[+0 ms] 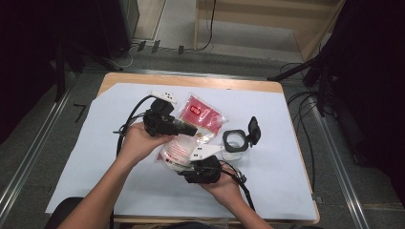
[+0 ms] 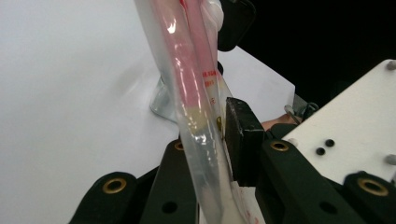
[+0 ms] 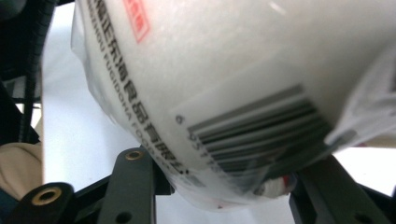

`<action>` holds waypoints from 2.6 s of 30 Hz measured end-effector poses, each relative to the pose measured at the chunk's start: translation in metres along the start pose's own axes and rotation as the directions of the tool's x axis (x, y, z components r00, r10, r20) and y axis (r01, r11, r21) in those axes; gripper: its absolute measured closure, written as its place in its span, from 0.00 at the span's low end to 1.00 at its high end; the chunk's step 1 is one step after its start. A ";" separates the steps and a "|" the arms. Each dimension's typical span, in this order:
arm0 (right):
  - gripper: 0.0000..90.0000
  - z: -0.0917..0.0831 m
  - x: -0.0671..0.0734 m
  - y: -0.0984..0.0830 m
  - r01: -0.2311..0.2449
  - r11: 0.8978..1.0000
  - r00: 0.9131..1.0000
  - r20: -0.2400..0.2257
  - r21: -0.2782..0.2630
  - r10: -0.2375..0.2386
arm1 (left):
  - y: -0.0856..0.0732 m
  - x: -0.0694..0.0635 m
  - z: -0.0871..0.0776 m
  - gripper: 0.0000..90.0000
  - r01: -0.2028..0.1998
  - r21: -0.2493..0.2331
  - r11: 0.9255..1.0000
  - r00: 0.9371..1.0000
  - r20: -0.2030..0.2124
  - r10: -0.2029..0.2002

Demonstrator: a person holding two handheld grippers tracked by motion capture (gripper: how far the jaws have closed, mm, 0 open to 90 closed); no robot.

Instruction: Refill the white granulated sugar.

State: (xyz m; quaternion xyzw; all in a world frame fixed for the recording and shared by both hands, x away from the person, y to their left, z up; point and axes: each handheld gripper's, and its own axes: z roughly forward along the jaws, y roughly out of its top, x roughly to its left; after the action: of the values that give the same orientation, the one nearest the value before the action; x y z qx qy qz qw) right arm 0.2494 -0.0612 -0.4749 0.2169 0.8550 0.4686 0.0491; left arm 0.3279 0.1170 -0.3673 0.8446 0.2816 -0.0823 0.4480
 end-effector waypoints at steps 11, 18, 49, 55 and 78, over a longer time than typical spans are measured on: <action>0.65 0.002 0.006 0.001 -0.007 1.000 1.000 -0.015 0.022 0.008 | -0.002 -0.001 0.014 0.93 0.040 0.009 0.999 0.999 0.024 -0.040; 0.65 0.003 0.014 0.005 -0.004 1.000 1.000 -0.026 0.010 0.005 | 0.000 -0.002 0.020 0.91 0.101 0.032 0.994 0.993 0.053 -0.102; 0.65 -0.003 0.007 0.005 -0.150 0.986 0.988 0.012 -0.068 0.152 | 0.012 -0.009 0.030 0.84 0.133 0.060 0.989 0.991 -0.029 -0.131; 0.65 -0.003 0.014 0.012 -0.076 0.996 0.995 0.060 -0.051 0.079 | 0.024 -0.016 0.031 0.86 0.127 0.083 0.988 0.991 -0.059 -0.122; 0.67 -0.015 0.010 0.019 -0.154 0.985 0.987 0.025 -0.081 0.156 | 0.032 -0.021 0.033 0.73 0.107 0.085 0.991 0.994 -0.032 -0.105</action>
State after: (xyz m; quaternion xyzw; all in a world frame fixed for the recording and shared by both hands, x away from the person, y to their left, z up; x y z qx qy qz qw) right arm 0.2427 -0.0598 -0.4502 0.2879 0.8154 0.5010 0.0344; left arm 0.3317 0.0674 -0.3554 0.8481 0.3283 -0.1067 0.4020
